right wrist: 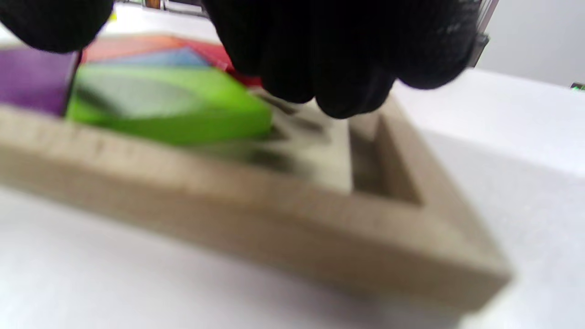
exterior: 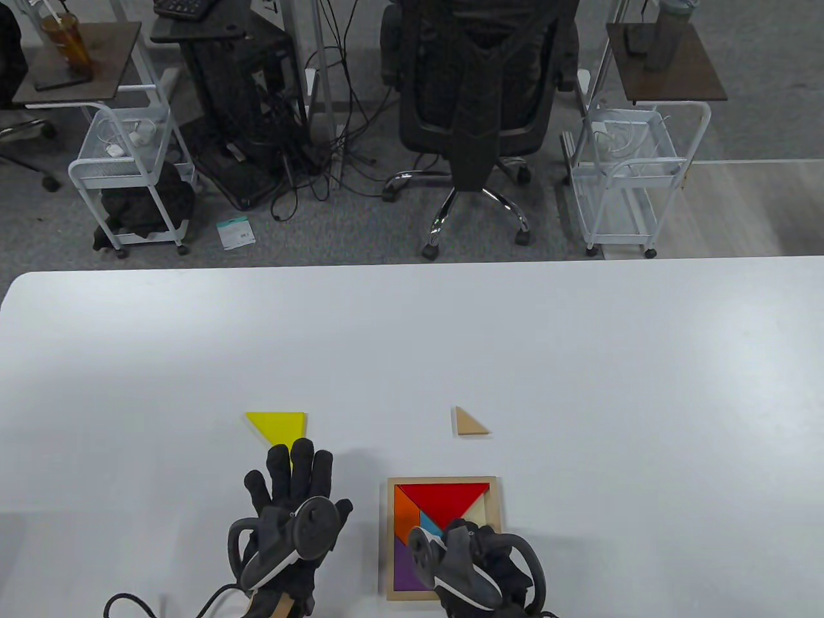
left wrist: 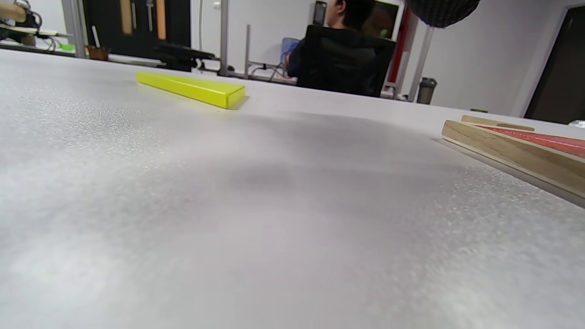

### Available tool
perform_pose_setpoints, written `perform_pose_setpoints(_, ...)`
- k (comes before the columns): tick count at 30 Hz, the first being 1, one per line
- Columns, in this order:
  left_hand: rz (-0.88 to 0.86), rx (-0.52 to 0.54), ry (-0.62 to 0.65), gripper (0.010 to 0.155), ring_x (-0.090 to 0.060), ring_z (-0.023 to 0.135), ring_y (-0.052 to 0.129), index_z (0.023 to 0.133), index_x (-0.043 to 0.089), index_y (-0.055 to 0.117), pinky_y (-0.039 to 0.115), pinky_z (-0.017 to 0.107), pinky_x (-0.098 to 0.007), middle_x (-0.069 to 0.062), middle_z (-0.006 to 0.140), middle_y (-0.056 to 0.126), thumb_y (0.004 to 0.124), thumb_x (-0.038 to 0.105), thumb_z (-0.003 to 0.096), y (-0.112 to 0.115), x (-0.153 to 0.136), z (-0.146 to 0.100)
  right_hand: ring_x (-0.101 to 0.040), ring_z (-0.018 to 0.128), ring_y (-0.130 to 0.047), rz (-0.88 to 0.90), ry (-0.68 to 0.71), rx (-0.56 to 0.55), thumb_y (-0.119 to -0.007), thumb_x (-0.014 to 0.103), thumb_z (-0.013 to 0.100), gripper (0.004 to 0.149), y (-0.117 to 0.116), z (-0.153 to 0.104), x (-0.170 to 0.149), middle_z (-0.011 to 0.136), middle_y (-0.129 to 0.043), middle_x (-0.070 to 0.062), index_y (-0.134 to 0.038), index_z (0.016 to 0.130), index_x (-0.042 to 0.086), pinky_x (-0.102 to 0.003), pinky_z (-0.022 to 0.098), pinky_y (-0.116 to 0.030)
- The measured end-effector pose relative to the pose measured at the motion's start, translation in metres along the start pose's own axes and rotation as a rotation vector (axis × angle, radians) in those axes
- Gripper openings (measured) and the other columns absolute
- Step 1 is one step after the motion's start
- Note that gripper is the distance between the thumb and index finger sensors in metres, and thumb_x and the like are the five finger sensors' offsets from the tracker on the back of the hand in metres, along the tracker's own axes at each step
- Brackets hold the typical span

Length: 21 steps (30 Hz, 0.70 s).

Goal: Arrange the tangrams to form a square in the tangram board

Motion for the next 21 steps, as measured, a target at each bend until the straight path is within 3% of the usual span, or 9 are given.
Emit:
perform_pose_setpoints(2, 0.001, -0.006, -0.002, 0.074, -0.053, 0.102, 0.002, 0.115, 0.015, 0.021, 0.009, 0.064, -0.074, -0.02, 0.116, 0.002, 0.054, 0.053, 0.0597, 0.0, 0.001, -0.001, -0.041, 0.084, -0.072, 0.013, -0.044, -0.084, -0.062, 0.062, 0.034, 0.085, 0.015, -0.003, -0.015, 0.102, -0.058, -0.019, -0.048, 0.102, 0.014, -0.048, 0.057, -0.072)
perform_pose_setpoints(5, 0.001, 0.005, -0.002, 0.074, -0.053, 0.102, 0.001, 0.115, 0.015, 0.021, 0.009, 0.064, -0.074, -0.02, 0.116, 0.002, 0.054, 0.052, 0.0597, -0.002, 0.002, -0.002, -0.042, 0.104, -0.037, 0.026, -0.161, -0.192, -0.058, 0.065, 0.034, 0.089, 0.033, -0.007, -0.046, 0.114, -0.026, -0.012, -0.025, 0.107, 0.026, -0.055, 0.073, -0.053)
perform_pose_setpoints(8, 0.009, 0.009, -0.004, 0.074, -0.053, 0.102, 0.001, 0.115, 0.015, 0.021, 0.008, 0.064, -0.074, -0.02, 0.116, 0.002, 0.055, 0.052, 0.0597, -0.002, 0.003, -0.002, -0.035, 0.106, -0.001, 0.023, -0.261, -0.209, -0.054, 0.067, 0.033, 0.09, 0.038, -0.005, -0.08, 0.112, 0.005, -0.002, -0.008, 0.104, 0.039, -0.056, 0.083, -0.029)
perform_pose_setpoints(10, 0.023, 0.005, -0.007, 0.074, -0.053, 0.102, 0.001, 0.115, 0.016, 0.021, 0.008, 0.064, -0.074, -0.02, 0.116, 0.002, 0.054, 0.052, 0.0597, -0.001, 0.003, -0.001, -0.027, 0.102, 0.016, 0.026, -0.304, -0.175, -0.053, 0.068, 0.032, 0.088, 0.028, 0.001, -0.101, 0.106, 0.019, 0.006, 0.0, 0.1, 0.046, -0.054, 0.084, -0.016)
perform_pose_setpoints(15, 0.043, -0.006, -0.027, 0.074, -0.053, 0.102, 0.001, 0.115, 0.015, 0.021, 0.008, 0.064, -0.074, -0.02, 0.116, 0.002, 0.055, 0.052, 0.0596, 0.001, 0.002, 0.0, -0.021, 0.097, 0.025, 0.066, -0.369, -0.04, -0.05, 0.07, 0.03, 0.088, -0.009, 0.013, -0.132, 0.1, 0.027, 0.01, 0.006, 0.095, 0.05, -0.051, 0.084, -0.008)
perform_pose_setpoints(21, 0.035, -0.002, -0.067, 0.076, -0.054, 0.101, 0.001, 0.115, 0.016, 0.02, 0.008, 0.064, -0.074, -0.023, 0.115, 0.0, 0.055, 0.053, 0.0593, -0.004, -0.007, 0.0, -0.022, 0.098, 0.024, 0.108, -0.335, 0.003, -0.05, 0.069, 0.03, 0.088, -0.014, 0.013, -0.137, 0.1, 0.027, 0.01, 0.006, 0.095, 0.05, -0.051, 0.084, -0.009)
Point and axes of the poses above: the tracker on the back of each hand, its own x axis roughly to the thumb side, its own z axis roughly from the wrist to the fingertips, y = z × x, the point moved 1 cm from there along z, roughly from the wrist to the fingertips
